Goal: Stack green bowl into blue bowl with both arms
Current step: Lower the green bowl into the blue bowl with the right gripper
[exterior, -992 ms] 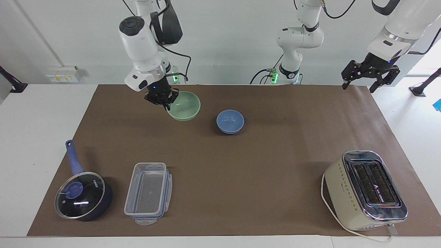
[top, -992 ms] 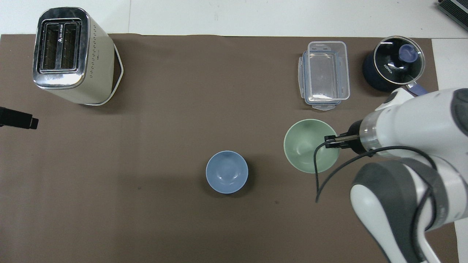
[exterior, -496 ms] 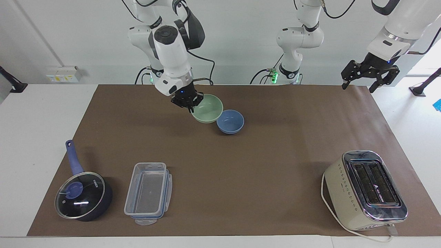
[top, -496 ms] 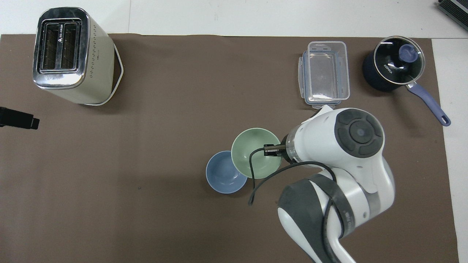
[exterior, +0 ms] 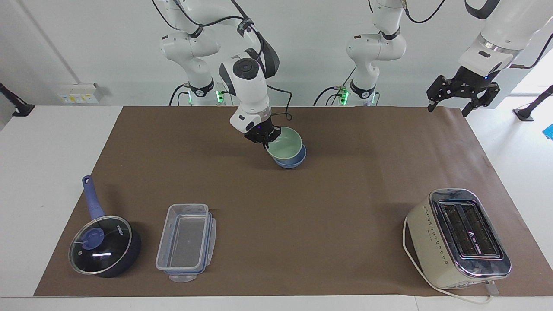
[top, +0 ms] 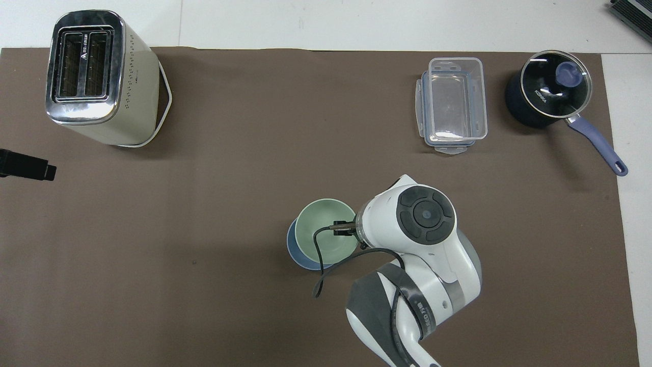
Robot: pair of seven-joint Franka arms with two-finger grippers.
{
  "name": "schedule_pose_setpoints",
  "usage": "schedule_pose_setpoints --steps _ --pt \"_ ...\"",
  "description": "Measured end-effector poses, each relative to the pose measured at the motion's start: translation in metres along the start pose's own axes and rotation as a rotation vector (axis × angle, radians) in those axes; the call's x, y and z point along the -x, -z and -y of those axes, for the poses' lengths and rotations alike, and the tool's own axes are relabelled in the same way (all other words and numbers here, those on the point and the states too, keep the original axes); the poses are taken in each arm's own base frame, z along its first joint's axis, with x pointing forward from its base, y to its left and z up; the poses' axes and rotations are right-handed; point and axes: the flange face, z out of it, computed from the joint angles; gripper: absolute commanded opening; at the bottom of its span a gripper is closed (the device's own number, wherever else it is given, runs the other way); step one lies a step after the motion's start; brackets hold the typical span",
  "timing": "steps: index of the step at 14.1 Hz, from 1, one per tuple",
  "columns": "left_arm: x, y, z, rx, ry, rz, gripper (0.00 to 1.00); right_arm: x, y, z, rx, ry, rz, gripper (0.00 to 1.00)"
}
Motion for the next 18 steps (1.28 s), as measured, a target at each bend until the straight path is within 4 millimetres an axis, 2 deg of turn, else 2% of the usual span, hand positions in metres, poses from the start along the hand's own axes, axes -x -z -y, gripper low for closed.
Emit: schedule_pose_setpoints --steps 5,11,18 --pt "0.000 0.000 -0.001 0.000 -0.001 0.000 1.00 0.011 -0.015 0.015 -0.024 0.007 -0.015 0.00" --pt "0.000 0.000 -0.001 0.000 -0.003 0.002 1.00 0.013 -0.030 0.023 -0.037 -0.006 -0.020 0.00" --pt "0.000 -0.001 -0.002 0.001 -0.004 0.004 1.00 0.016 -0.044 0.021 -0.031 -0.008 -0.007 0.00"
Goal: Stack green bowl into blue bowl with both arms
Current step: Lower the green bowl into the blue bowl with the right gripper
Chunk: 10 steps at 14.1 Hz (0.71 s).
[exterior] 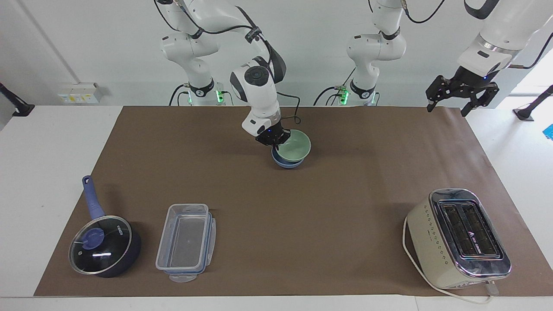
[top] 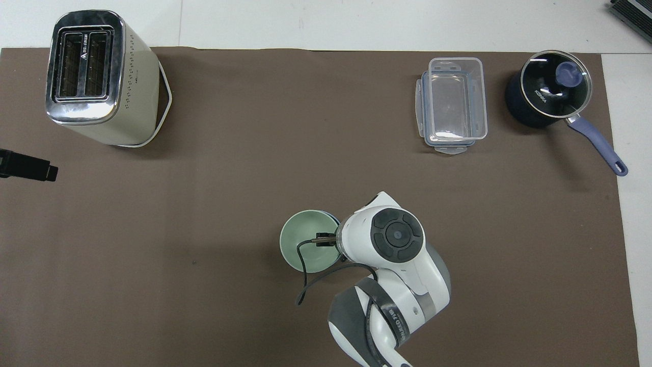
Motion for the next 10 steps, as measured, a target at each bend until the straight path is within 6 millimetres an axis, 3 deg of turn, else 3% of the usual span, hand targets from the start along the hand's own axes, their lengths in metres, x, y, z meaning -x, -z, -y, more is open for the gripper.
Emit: schedule_pose_setpoints --steps 6,9,10 --pt "-0.0002 -0.0002 -0.0011 0.000 -0.002 0.001 1.00 0.0012 -0.0033 -0.0019 0.000 -0.002 -0.002 0.00" --pt "-0.0002 -0.0002 -0.0013 0.000 -0.002 0.001 1.00 0.0013 -0.0035 -0.0021 0.000 -0.002 -0.002 0.43" --pt "-0.0003 -0.0002 -0.0017 0.000 -0.003 0.001 1.00 0.0012 -0.0035 -0.0022 0.000 -0.002 -0.002 0.69"
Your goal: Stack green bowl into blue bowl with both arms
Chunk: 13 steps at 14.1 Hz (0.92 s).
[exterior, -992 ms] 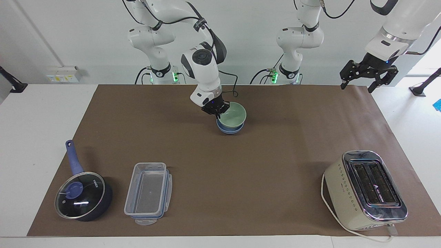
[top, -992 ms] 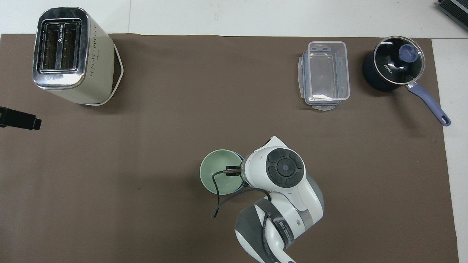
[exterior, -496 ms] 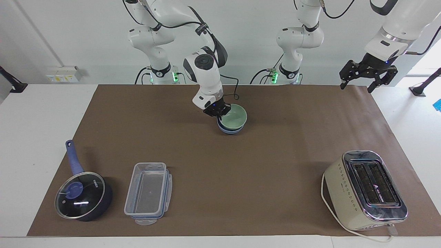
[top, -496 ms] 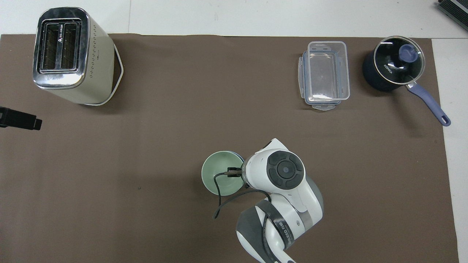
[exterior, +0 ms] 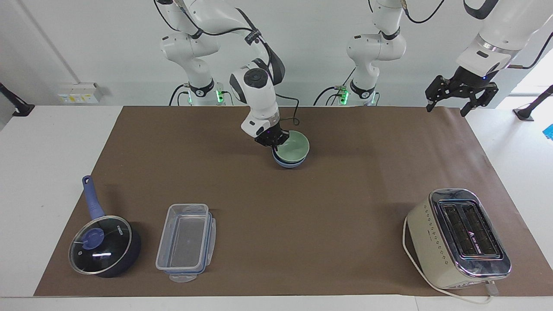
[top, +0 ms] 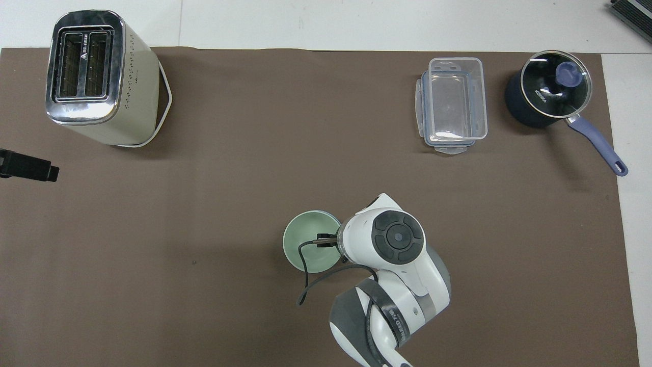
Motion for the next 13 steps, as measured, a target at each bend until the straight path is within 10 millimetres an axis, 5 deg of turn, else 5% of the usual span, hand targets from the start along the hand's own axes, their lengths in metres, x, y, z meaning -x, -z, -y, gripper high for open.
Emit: schedule_pose_setpoints --steps 1,2,8,13 --pt "0.000 0.000 0.000 0.000 -0.001 0.000 1.00 0.000 0.000 0.000 0.000 0.000 0.000 0.97" --pt "0.000 0.000 -0.001 0.000 -0.002 0.000 1.00 0.000 0.001 0.000 -0.001 0.000 -0.002 1.00" --pt "0.000 0.000 -0.001 0.000 -0.003 0.000 1.00 -0.011 0.049 0.001 -0.022 -0.009 -0.059 1.00" --pt "0.000 0.000 -0.002 0.000 -0.003 0.000 1.00 -0.040 0.123 -0.039 0.054 -0.027 -0.169 1.00"
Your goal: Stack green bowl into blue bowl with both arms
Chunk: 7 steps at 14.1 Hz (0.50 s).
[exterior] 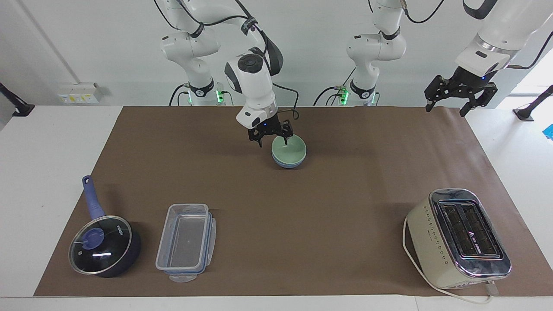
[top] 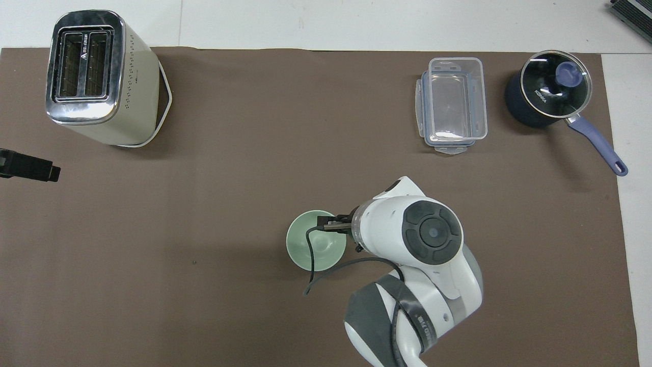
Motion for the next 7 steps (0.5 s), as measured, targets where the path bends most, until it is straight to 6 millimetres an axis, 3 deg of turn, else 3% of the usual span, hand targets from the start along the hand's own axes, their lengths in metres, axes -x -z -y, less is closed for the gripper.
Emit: schedule_pose_setpoints --steps 7 --pt "0.000 0.000 -0.001 0.000 -0.001 0.000 1.00 -0.047 0.102 -0.025 0.036 -0.060 -0.045 1.00"
